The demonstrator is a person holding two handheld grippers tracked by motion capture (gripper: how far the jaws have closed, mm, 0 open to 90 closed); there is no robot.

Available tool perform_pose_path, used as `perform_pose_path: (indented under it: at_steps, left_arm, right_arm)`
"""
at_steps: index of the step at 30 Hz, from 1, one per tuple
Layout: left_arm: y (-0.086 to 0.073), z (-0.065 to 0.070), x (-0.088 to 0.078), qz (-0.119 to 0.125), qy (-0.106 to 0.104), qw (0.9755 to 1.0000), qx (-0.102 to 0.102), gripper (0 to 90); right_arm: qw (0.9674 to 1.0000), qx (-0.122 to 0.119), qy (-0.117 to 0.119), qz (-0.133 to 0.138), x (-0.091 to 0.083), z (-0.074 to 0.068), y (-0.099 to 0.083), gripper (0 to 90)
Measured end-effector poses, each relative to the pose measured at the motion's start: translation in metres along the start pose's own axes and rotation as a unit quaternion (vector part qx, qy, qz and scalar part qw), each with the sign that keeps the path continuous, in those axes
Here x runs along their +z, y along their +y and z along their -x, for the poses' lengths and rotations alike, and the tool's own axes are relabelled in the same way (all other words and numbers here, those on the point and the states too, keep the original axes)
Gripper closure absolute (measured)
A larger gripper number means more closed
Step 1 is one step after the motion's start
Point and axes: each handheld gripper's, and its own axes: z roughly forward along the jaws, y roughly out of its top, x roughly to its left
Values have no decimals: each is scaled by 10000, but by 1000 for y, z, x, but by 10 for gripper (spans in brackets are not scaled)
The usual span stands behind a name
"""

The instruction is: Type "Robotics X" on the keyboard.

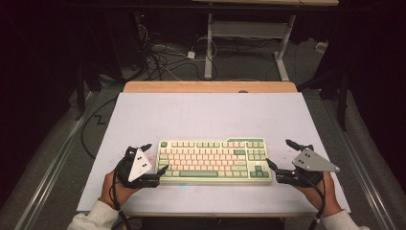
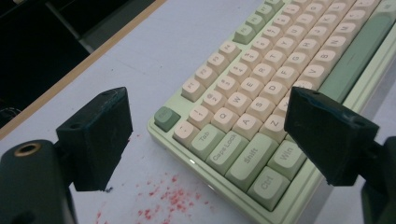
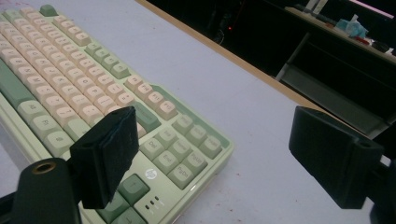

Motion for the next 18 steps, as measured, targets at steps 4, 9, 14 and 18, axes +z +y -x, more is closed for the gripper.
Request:
perform_pose_path:
  at_steps: [4,9,14,18]
  left_arm:
    - [-5,-1,-4,20,15,10000,-23,145]
    - [-11,-2,-7,-7,10,10000,-61,145]
    - [-18,-4,-11,-22,27,10000,-83,145]
    - [-24,-6,-12,-94,-7,9999,-134,145]
  right_arm:
    - [10000,-14,-51,23,-3,1,-4,161]
    - [10000,21,-79,50,-7,3,-7,160]
    - [9999,79,-137,46,-10,6,-13,159]
    - [9998,140,-168,29,-13,9,-19,159]
